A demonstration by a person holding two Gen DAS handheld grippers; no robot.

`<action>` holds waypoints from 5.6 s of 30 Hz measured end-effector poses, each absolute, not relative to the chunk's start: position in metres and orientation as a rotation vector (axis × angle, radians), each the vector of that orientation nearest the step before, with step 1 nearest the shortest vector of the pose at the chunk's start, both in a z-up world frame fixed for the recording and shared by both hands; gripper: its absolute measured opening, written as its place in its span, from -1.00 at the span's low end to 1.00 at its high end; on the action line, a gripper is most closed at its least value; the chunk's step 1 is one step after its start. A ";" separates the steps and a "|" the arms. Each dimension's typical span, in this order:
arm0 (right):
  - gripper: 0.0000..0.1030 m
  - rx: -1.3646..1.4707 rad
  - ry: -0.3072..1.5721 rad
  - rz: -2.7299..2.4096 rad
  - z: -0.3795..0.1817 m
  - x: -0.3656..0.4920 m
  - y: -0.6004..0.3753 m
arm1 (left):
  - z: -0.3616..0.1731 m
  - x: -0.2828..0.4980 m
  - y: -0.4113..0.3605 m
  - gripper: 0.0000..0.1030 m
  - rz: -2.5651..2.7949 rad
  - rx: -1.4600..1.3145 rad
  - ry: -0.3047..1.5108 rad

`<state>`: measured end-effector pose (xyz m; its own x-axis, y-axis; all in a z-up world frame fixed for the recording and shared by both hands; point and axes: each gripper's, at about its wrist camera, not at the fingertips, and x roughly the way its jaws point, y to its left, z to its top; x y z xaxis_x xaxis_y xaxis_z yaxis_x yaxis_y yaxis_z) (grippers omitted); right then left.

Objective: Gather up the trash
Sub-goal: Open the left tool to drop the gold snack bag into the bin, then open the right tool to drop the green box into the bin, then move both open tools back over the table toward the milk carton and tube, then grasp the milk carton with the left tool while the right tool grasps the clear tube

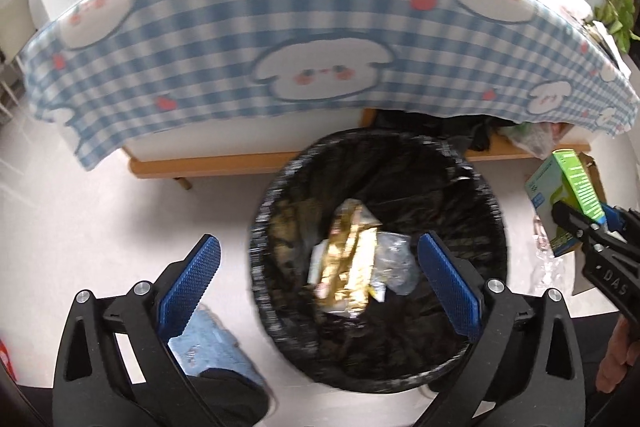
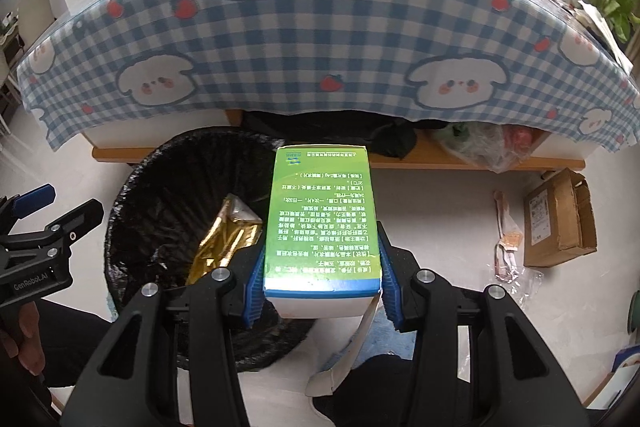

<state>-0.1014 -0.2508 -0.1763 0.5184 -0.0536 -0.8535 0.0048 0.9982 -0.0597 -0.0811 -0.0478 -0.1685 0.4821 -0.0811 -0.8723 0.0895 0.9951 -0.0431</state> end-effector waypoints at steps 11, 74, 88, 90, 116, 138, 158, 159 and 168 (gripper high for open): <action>-0.13 -0.097 1.041 0.034 -0.185 -0.089 -0.188 | -0.165 -0.094 0.016 0.89 -0.033 -0.012 1.047; 0.81 -0.178 0.675 -0.004 0.006 0.031 -0.171 | 0.025 0.019 0.033 0.89 0.006 -0.037 0.851; 0.54 -0.164 0.721 0.022 0.008 0.130 -0.175 | 0.025 0.111 0.029 0.89 0.018 -0.061 0.872; 0.50 -0.155 0.731 0.032 0.006 0.142 -0.175 | 0.026 0.125 0.026 0.89 0.018 -0.062 0.871; -0.19 -0.102 0.909 0.086 -0.056 0.285 -0.170 | 0.004 0.311 -0.029 0.89 0.072 -0.142 0.990; -0.52 -0.027 0.891 0.034 -0.050 0.299 -0.232 | -0.033 0.344 -0.063 0.55 0.069 -0.141 1.082; -0.51 -0.015 0.877 0.026 -0.031 0.274 -0.231 | -0.017 0.308 -0.060 0.30 0.001 -0.092 1.034; -0.51 -0.015 0.876 0.024 -0.029 0.271 -0.230 | -0.016 0.304 -0.059 0.30 0.001 -0.090 1.031; -0.51 -0.032 0.857 0.020 -0.013 0.234 -0.221 | 0.004 0.261 -0.049 -0.33 -0.021 -0.085 1.000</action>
<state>0.2338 -0.2211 -0.0131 0.6544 0.0044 -0.7562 -0.0305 0.9993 -0.0205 0.2608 -0.0489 0.0039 0.5401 -0.0569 -0.8397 -0.0212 0.9965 -0.0811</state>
